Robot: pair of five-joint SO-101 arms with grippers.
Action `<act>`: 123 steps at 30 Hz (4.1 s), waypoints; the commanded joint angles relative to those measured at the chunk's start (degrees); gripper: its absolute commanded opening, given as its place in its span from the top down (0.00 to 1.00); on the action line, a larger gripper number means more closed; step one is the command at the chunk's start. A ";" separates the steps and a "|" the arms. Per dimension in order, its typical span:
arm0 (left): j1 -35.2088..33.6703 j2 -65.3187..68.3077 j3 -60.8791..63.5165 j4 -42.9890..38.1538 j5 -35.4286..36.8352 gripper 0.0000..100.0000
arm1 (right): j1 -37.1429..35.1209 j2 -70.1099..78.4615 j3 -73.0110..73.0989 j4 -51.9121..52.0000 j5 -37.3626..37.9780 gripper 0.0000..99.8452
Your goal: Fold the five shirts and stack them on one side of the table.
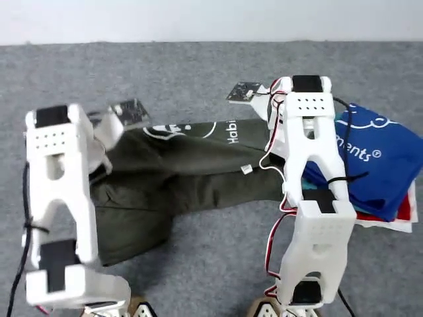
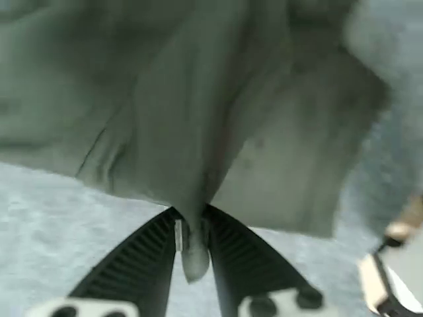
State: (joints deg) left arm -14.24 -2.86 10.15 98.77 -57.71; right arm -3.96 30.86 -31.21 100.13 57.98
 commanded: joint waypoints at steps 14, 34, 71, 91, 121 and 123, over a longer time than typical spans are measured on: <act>-0.79 -17.41 25.98 1.76 -6.15 0.99 | 0.75 -4.44 3.52 1.98 0.18 0.99; -4.31 -17.93 26.33 1.58 -8.26 0.90 | 2.86 -5.32 3.60 2.51 -1.49 0.82; -3.34 -1.23 24.40 -38.07 36.13 0.98 | -4.70 3.65 3.43 -6.11 -26.73 0.99; -6.07 6.07 7.69 -25.05 36.13 0.98 | -2.15 6.99 3.34 -2.42 -26.64 0.99; -47.74 -18.02 21.93 -18.73 15.47 0.98 | -55.25 5.23 3.43 -7.69 -30.07 0.99; -49.41 -18.02 22.64 -18.73 14.07 0.98 | -56.13 7.60 3.43 -10.15 -30.07 0.99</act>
State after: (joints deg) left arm -61.01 -18.86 32.48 81.10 -41.27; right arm -58.37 37.54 -27.08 93.19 28.44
